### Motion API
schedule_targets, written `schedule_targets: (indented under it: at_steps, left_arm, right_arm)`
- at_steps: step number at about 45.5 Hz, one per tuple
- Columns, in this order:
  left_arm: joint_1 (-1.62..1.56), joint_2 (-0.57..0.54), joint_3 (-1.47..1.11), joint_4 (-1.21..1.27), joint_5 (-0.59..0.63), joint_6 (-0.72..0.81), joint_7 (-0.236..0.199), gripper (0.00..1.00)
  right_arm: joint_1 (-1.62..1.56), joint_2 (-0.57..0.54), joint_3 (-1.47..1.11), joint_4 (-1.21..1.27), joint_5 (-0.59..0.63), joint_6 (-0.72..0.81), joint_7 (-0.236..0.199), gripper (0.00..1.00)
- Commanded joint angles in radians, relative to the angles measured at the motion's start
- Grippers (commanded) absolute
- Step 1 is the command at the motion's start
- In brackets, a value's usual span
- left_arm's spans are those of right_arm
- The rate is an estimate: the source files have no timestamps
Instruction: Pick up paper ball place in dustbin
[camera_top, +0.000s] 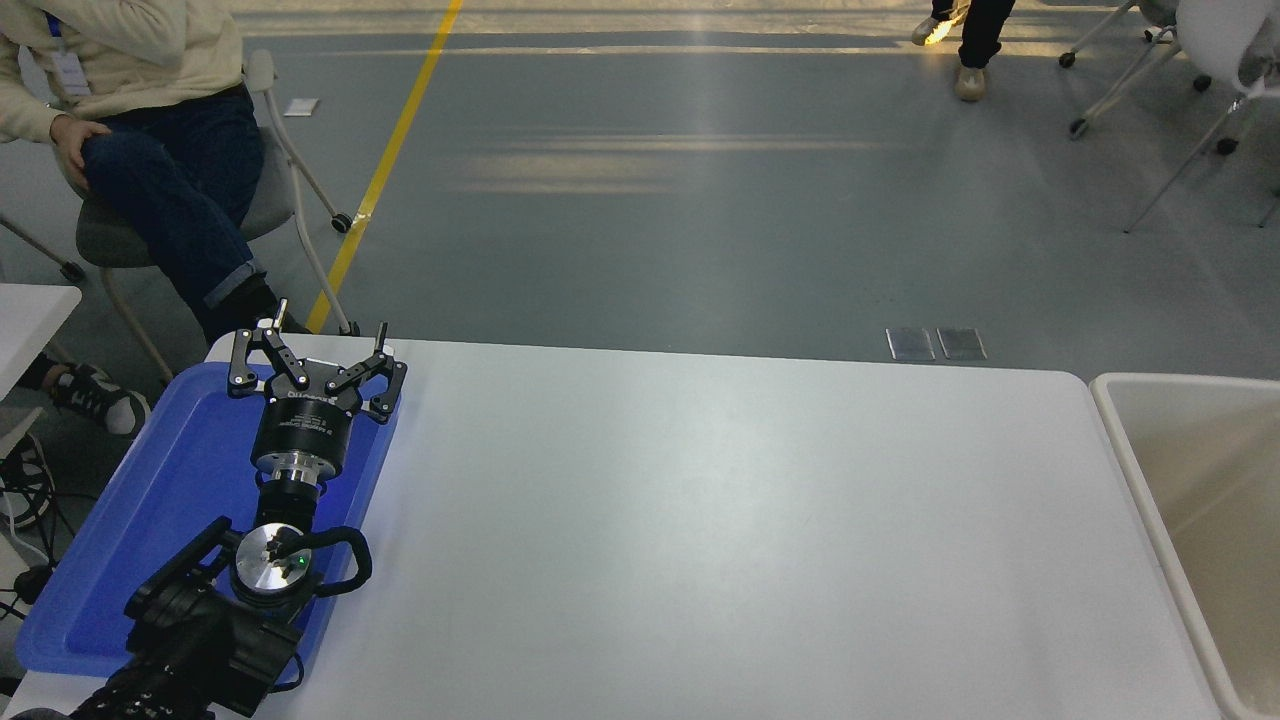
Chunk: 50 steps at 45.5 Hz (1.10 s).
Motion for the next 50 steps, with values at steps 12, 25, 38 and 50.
schedule_targets:
  at_steps: [12,25,38,50]
  left_arm:
    - [0.0,0.0,0.0,0.001,0.0,0.0,-0.001,1.0]
    - [0.0,0.0,0.0,0.001,0.0,0.0,-0.001,1.0]
    - [0.0,0.0,0.0,0.001,0.0,0.0,-0.001,1.0]
    - [0.0,0.0,0.0,0.001,0.0,0.0,-0.001,1.0]
  right_arm:
    - [-0.119,0.109,0.112,-0.025,0.103,-0.177,-0.139,0.0]
    - [-0.124,0.135,0.143,-0.024,0.103,-0.207,-0.15,0.78]
    - [-0.127,0.152,0.238,-0.025,0.103,-0.214,-0.148,0.98]
    - [-0.103,0.149,0.392,-0.025,0.106,-0.224,-0.146,1.0]
